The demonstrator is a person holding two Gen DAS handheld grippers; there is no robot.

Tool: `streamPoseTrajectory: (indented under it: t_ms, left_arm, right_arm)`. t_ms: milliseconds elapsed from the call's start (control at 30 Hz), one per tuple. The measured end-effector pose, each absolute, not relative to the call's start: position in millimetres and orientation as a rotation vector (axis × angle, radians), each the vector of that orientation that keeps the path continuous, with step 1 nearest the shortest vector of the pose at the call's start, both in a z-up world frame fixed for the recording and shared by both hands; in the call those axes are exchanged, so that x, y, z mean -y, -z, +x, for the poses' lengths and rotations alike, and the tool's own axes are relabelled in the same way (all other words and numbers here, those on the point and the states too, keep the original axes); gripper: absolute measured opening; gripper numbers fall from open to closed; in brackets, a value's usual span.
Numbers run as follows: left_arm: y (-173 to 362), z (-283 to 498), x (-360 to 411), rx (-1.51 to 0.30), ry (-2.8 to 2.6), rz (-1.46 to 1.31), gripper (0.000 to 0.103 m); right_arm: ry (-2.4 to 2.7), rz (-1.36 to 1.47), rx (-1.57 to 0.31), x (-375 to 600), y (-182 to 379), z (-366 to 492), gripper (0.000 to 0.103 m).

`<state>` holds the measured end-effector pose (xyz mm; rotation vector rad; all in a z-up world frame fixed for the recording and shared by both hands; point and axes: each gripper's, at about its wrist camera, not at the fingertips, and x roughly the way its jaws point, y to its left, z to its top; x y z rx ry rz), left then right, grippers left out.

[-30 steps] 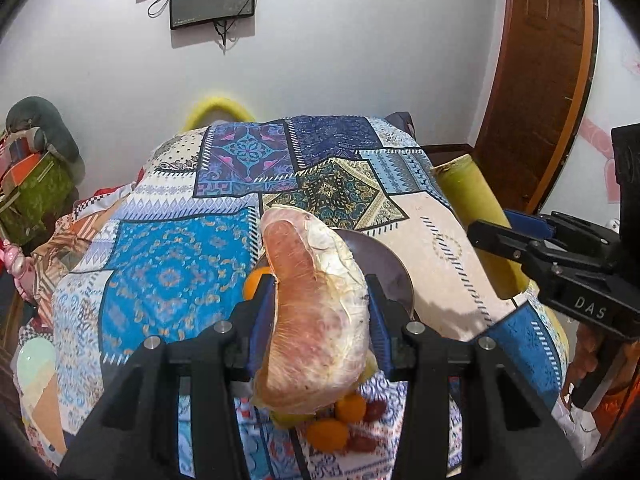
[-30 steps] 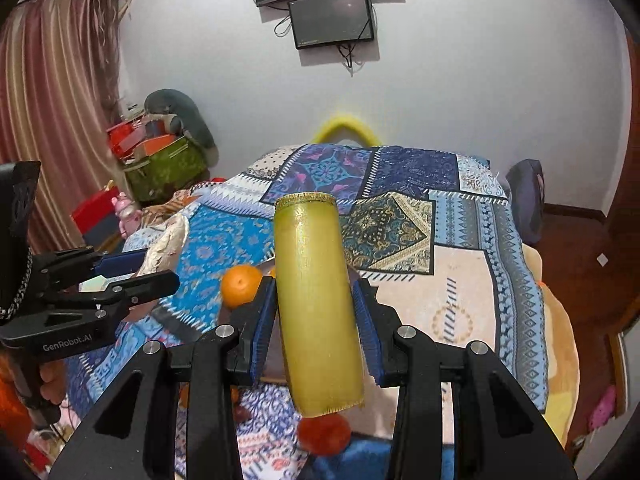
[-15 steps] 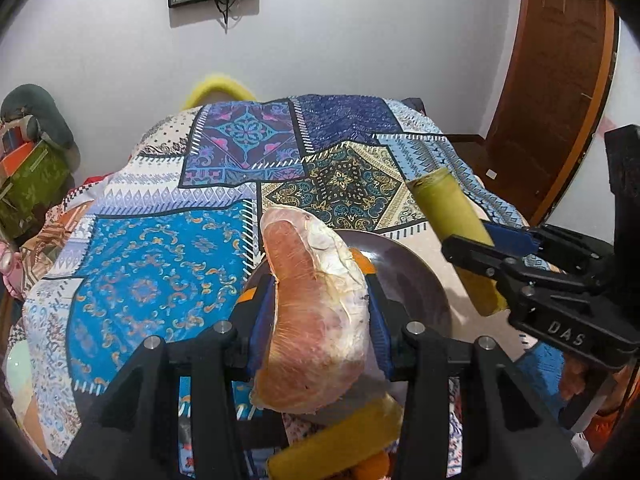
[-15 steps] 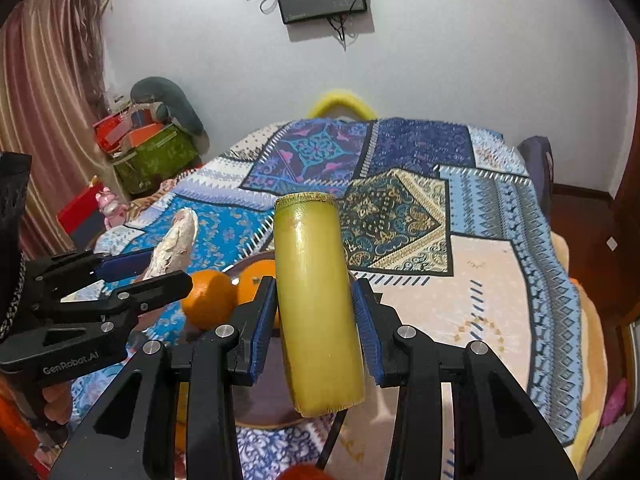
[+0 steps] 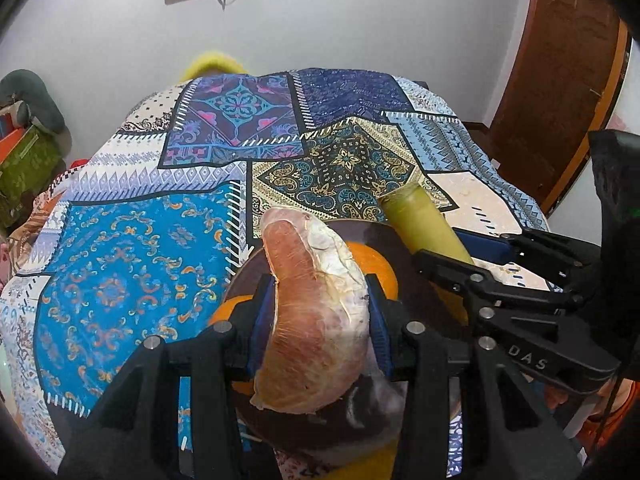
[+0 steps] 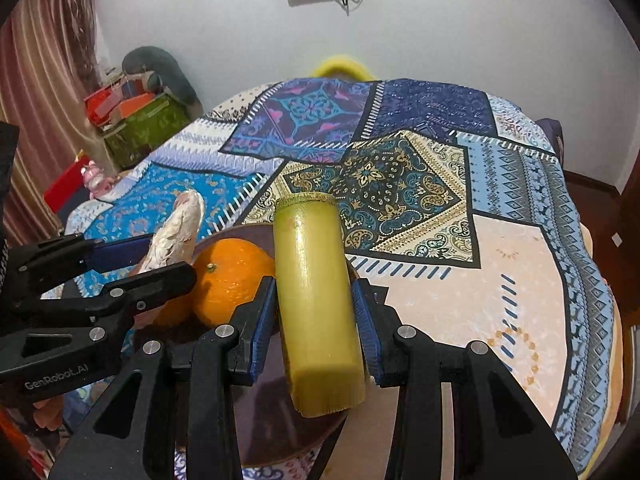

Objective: Organize fruits
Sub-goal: 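Lower the pomelo onto the plate with the left tool while the right tool sets the cylinder there, then grasp the second yellow-green cylinder with the left tool while the right tool grasps the red tomato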

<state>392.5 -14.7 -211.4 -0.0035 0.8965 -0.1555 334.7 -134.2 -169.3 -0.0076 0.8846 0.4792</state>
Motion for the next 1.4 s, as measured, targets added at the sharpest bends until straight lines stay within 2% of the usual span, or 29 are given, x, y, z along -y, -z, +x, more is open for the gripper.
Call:
streamPoseTrajectory:
  t_ms: [533,667,800,867,933,1033,1233,1400]
  left_arm:
    - [216,401,18,-0.904,0.150,0.020,0.044]
    - [216,402,15,-0.918,0.137,0.004,0.056]
    - [211,397,12,-0.919,0.140,-0.013,0.059]
    - [207,392,10,-0.916,0.135,-0.013,0.061]
    - [202,385,9,-0.908,0.130,-0.005,0.062]
    - [195,372,7,-0.889,0.115,0.026,0.063]
    - [185,340,1,-0.887,0.126,0.044,0.068]
    - [185,313,-3,-0.916,0.146,0.048,0.068]
  right_arm:
    - [-0.492,-0.018,-0.931,129,186,350,0.035]
    - [-0.490,0.006,-0.947,131,187,351,0.036]
    - [-0.492,0.004,-0.955,130,186,346,0.036]
    - [-0.493,-0.005,-0.951,130,182,341,0.039]
    - [-0.478,-0.018,-0.932,132,175,336,0.047]
    - [-0.465,-0.020,-0.909,136,163,327,0.052]
    - [-0.452,-0.011,-0.881,144,143,301,0.060]
    - [-0.447,-0.016,-0.865,150,131,274,0.060]
